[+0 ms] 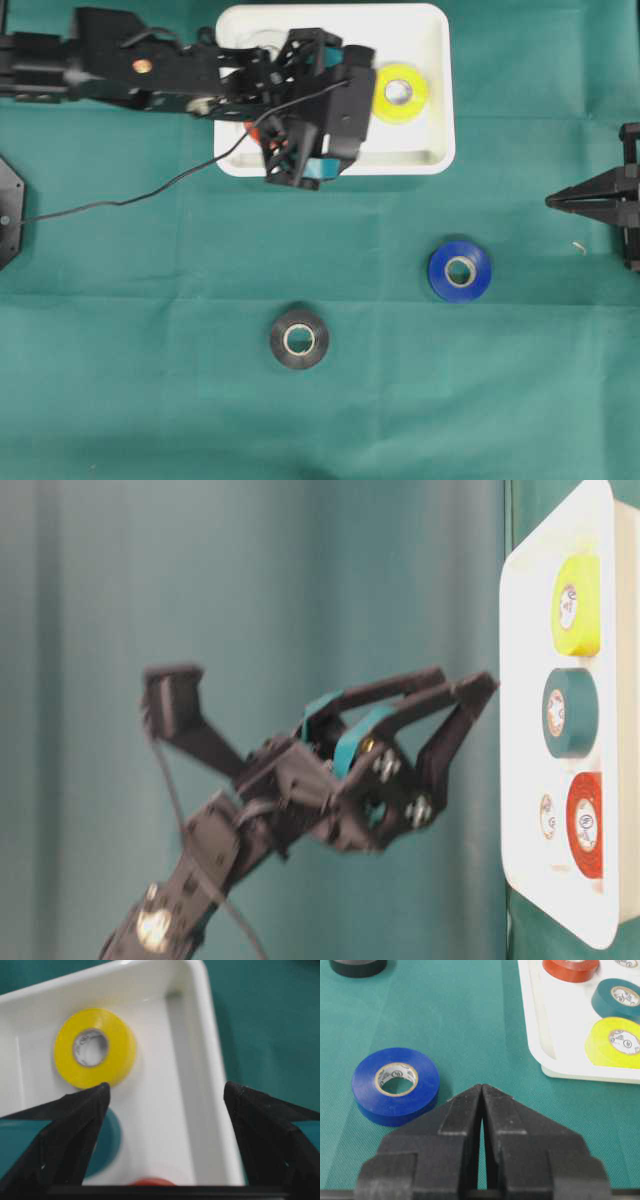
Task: Put the tape into the white case with the left arm.
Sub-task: 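Open the left gripper and withdraw it to the left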
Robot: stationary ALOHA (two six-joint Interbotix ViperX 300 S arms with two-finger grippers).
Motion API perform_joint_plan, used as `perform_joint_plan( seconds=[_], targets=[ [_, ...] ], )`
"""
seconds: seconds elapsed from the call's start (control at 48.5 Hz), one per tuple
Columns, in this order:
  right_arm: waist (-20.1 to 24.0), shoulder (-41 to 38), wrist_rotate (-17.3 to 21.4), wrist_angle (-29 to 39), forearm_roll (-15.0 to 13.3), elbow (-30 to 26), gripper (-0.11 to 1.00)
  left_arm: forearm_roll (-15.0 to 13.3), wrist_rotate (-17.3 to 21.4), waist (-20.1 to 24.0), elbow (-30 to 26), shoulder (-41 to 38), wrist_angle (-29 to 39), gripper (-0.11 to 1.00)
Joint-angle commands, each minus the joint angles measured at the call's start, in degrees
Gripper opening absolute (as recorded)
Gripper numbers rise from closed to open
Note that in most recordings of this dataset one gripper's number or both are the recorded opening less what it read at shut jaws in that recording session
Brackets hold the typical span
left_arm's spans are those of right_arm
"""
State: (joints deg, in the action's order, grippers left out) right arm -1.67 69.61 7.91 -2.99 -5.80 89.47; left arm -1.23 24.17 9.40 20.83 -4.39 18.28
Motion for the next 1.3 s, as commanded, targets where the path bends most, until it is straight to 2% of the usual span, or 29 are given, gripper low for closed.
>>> perform_joint_plan(
  seconds=[0.0,0.309,0.536,0.66,1.031,1.278],
  targets=[
    [-0.09,-0.26,0.00,-0.62,0.00,-0.62,-0.09,-0.18,-0.79,-1.05,2.29,4.48,-2.37,0.96],
    [-0.09,-0.26,0.00,-0.62,-0.09,-0.53,-0.09,-0.26,-5.54,-2.81,14.59,14.24,-11.69,0.96],
    [-0.09,-0.18,0.00,-0.62,-0.09,-0.53,-0.09,-0.26,-11.60,-3.60,22.41,21.27,-14.68,0.96],
    [-0.09,-0.26,0.00,-0.53,0.00,-0.53,-0.09,-0.35,-13.62,-4.92,26.19,24.96,-15.56,0.96],
    [-0.09,-0.26,0.00,-0.62,0.00,-0.53,-0.09,-0.35,-13.97,-9.76,32.34,32.52,-16.00,0.96],
    [-0.09,-0.26,-0.09,-0.62,0.00,-0.53,-0.09,-0.35,-15.38,-10.11,34.10,33.84,-17.49,0.96]
  ],
)
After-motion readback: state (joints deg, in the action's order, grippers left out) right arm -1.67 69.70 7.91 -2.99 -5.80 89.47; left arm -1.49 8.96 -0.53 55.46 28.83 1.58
